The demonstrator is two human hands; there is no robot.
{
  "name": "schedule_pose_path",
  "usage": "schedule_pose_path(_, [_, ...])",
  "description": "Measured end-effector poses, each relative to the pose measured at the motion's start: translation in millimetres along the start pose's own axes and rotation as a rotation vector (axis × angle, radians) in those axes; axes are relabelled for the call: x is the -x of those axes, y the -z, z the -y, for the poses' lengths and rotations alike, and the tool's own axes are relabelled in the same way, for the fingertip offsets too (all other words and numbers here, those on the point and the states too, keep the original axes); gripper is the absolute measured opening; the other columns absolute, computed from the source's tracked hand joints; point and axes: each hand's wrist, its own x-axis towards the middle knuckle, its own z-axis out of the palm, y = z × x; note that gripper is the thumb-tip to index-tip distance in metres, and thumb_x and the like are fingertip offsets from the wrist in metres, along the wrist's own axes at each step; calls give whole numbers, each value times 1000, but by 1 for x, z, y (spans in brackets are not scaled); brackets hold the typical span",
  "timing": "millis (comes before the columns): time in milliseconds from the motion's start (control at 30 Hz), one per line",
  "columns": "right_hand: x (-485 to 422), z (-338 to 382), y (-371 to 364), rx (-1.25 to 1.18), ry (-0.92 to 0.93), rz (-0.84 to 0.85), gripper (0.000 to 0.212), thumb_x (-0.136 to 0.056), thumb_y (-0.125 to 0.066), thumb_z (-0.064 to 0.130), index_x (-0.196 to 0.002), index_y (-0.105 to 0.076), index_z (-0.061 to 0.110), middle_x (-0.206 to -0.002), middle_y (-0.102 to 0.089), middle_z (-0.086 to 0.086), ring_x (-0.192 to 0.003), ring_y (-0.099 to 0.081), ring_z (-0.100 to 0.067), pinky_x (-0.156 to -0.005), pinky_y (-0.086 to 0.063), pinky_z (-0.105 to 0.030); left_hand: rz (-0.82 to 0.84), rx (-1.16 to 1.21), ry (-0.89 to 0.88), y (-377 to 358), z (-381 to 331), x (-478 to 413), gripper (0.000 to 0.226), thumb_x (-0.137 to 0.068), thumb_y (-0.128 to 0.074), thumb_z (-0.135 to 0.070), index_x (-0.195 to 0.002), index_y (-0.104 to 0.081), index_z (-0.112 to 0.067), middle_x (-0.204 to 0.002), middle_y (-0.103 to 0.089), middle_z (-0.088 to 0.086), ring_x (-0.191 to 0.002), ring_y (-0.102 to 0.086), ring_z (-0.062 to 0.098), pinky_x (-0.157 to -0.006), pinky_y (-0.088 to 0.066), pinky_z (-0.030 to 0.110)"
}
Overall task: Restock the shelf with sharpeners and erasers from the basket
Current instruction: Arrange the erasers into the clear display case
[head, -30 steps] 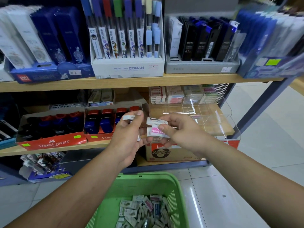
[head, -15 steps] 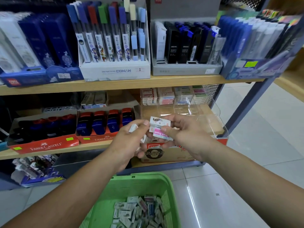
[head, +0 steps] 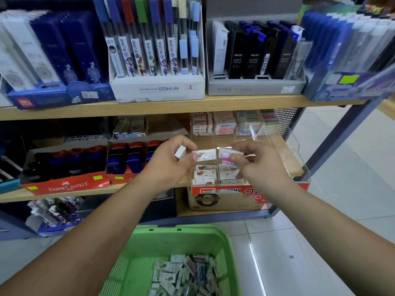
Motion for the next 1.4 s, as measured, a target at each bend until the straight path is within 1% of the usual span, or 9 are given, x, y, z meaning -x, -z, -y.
schedule_pose_path(233, [-4,-10,2,-71,-16,-17,19,-98,-73,18,-116,-72,19,-105,-72,-4,-53,-71,-18,-53,-53,-19,21,-448,-101,-13,8,-27,13,-97,-68,-30,-103,-64,-40,-107,-65,-16,-99,-61,6,-83,-59,40])
schedule_pose_path(500, [-6,-11,-5,-151,-28,9,16,-96,-75,15,-110,-74,22,-100,-74,-4,-57,-71,-21,-54,-52,-19,77,-815,-232,-23,13,-34,26,-93,-65,-20,-112,-67,-38,-117,-56,-15,-102,-58,14,-70,-54,35])
schedule_pose_path(633, [-5,-9,-5,-192,-28,8,16,-96,-74,13,-110,-74,21,-102,-73,-6,-55,-70,-20,-57,-54,-19,-50,-663,-205,-26,18,-35,13,-91,-66,-17,-89,-68,-30,-93,-63,-13,-87,-62,13,-66,-57,40])
schedule_pose_path(700, [-5,-9,-3,-212,-27,1,17,-96,-75,13,-112,-74,19,-104,-74,-6,-56,-70,-20,-65,-60,-27,-62,-542,-130,-30,21,-33,11,-92,-70,-26,-82,-68,-29,-81,-67,-12,-77,-64,10,-65,-59,43])
schedule_pose_path(833, [-7,-12,0,-233,-37,-17,16,-95,-75,12,-111,-76,17,-104,-74,-8,-60,-73,-24,-82,-63,-52,6,-617,-100,-28,14,-35,5,-92,-73,-39,-91,-72,-35,-85,-68,-14,-83,-66,12,-67,-59,37])
schedule_pose_path(1000, [-8,-15,1,-222,-48,-38,15,-94,-77,14,-108,-78,20,-110,-72,-12,-64,-75,-29,-82,-63,-56,27,-832,-161,-26,8,-35,24,-93,-70,-31,-114,-63,-40,-102,-68,-10,-89,-65,17,-65,-54,34])
schedule_pose_path(1133, [-9,-13,-1,-271,-63,-32,17,-96,-74,11,-112,-75,16,-112,-71,-14,-65,-76,-25,-79,-64,-50,-61,-653,-219,-16,-1,-30,9,-90,-76,-34,-96,-70,-34,-96,-63,-14,-88,-63,12,-68,-56,36])
schedule_pose_path(1267, [-12,-14,-4,-402,-173,67,29,-103,-63,9,-132,-66,12,-120,-70,-13,-78,-77,-25,-83,-63,-44,59,-194,40,-9,-12,-17,30,-78,-90,-33,-99,-69,-27,-93,-71,-7,-79,-70,8,-62,-59,30])
schedule_pose_path(1400, [-11,-12,-10,-561,-247,191,24,-107,-54,5,-128,-65,3,-109,-74,-18,-79,-72,-23,-67,-58,-32,161,143,205,-5,-8,-7,39,-75,-92,-18,-105,-67,-15,-88,-75,8,-61,-66,10,-53,-51,22])
